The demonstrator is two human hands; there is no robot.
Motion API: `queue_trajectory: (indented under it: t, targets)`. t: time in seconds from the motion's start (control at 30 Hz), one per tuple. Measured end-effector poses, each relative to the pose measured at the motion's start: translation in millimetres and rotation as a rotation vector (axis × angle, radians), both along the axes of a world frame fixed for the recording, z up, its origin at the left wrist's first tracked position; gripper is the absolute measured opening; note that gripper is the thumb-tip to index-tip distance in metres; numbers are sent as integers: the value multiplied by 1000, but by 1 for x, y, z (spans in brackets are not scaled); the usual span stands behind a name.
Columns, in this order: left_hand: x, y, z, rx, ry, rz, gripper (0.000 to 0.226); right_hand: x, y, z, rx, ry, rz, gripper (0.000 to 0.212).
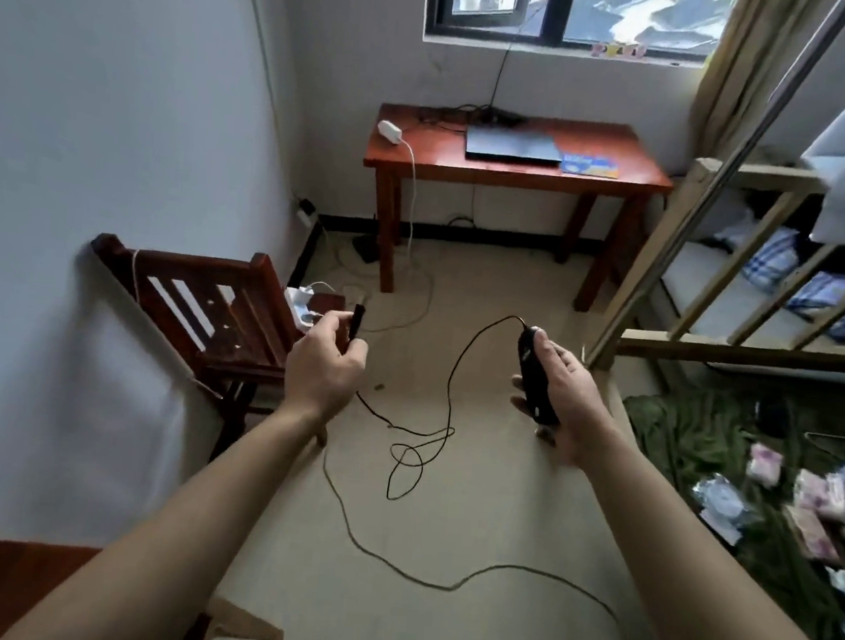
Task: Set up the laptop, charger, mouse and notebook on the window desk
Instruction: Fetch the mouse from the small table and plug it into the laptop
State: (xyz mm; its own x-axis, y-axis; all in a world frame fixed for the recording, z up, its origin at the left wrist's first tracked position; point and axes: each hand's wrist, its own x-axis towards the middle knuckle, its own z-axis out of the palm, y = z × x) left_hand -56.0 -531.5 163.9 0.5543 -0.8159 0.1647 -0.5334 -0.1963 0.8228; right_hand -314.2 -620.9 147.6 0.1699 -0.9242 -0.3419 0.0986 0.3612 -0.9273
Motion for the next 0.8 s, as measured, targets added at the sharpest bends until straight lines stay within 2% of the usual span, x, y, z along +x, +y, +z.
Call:
queue_trajectory:
  t: [0.1,0.3,0.43,0.57,0.67,0.8]
  targets:
    - [0,-62,2,-24,99,-35,19,1,-46,4,-9,-37,-45,43]
    - [-11,-204,-26,-24,299,-122,18,0,-172,-24,47,-154,-132,48]
    - [-10,-317,-30,10,253,-146,25,2,-287,-40,17,-192,-117,45]
    - [-9,-428,-15,-28,251,-145,6,1,-403,-30,19,-194,-107,46]
    - [-3,-494,1,-60,214,-159,21,2,-481,-12,-6,-195,-105,48]
    - [13,-575,3,-83,227,-124,26,18,-574,-1,35,-203,-120,44]
